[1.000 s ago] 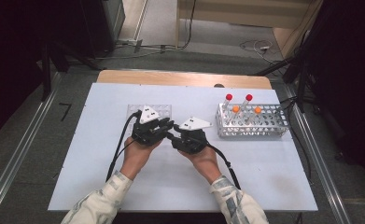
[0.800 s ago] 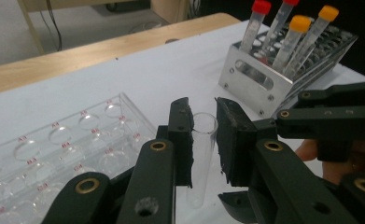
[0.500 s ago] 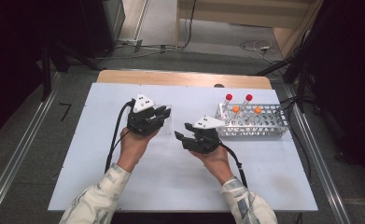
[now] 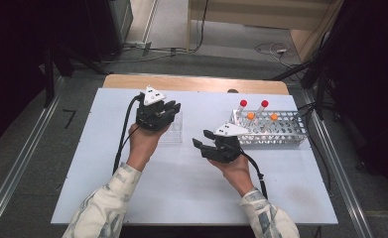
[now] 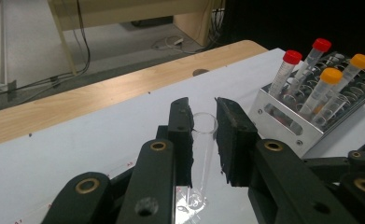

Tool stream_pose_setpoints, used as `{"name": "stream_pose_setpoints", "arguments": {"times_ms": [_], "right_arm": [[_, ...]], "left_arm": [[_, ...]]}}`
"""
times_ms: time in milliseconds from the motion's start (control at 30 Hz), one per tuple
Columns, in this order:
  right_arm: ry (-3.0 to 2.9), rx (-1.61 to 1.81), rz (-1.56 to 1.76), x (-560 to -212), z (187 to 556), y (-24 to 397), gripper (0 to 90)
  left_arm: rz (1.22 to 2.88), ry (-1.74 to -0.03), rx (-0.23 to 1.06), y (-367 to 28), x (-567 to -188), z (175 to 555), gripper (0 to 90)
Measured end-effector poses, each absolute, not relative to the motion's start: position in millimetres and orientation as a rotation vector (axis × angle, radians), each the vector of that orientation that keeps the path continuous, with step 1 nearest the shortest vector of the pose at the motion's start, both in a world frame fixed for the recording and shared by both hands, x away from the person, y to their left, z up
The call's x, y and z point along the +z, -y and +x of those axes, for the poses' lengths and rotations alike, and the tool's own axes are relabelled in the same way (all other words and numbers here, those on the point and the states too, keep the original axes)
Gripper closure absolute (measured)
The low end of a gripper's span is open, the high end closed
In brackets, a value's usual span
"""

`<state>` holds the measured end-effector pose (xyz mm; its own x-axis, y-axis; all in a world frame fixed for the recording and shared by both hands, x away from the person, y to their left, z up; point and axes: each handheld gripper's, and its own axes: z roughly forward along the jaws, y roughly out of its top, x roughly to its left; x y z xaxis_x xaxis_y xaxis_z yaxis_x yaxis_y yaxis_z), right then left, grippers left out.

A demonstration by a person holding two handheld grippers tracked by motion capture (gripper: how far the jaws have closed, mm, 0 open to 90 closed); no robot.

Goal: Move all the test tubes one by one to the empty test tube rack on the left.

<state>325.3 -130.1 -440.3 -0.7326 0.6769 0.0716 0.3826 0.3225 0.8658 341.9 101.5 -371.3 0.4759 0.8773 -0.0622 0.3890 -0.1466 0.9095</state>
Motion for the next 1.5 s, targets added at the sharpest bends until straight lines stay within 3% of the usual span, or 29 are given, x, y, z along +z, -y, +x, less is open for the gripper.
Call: {"name": "stream_pose_setpoints", "arguments": {"times_ms": [400,1033,1067,1233,1500], "right_arm": [[-2.282,1.376,0.964,-439,326,133,42.1],[-2.279,1.376,0.971,-440,327,135,40.7],[-2.277,1.377,0.973,-439,327,135,40.6],[-2.259,1.383,0.981,-437,327,140,40.5],[-2.214,1.351,1.028,-435,328,160,40.4]], "left_arm": [[1.77,-1.11,0.659,-96,-389,349,76.9],[1.792,-1.16,0.581,-97,-434,353,75.3],[1.786,-1.16,0.567,-98,-433,353,70.1],[1.761,-1.146,0.525,-103,-428,350,64.5],[1.738,-1.145,0.524,-111,-421,334,39.1]]}}
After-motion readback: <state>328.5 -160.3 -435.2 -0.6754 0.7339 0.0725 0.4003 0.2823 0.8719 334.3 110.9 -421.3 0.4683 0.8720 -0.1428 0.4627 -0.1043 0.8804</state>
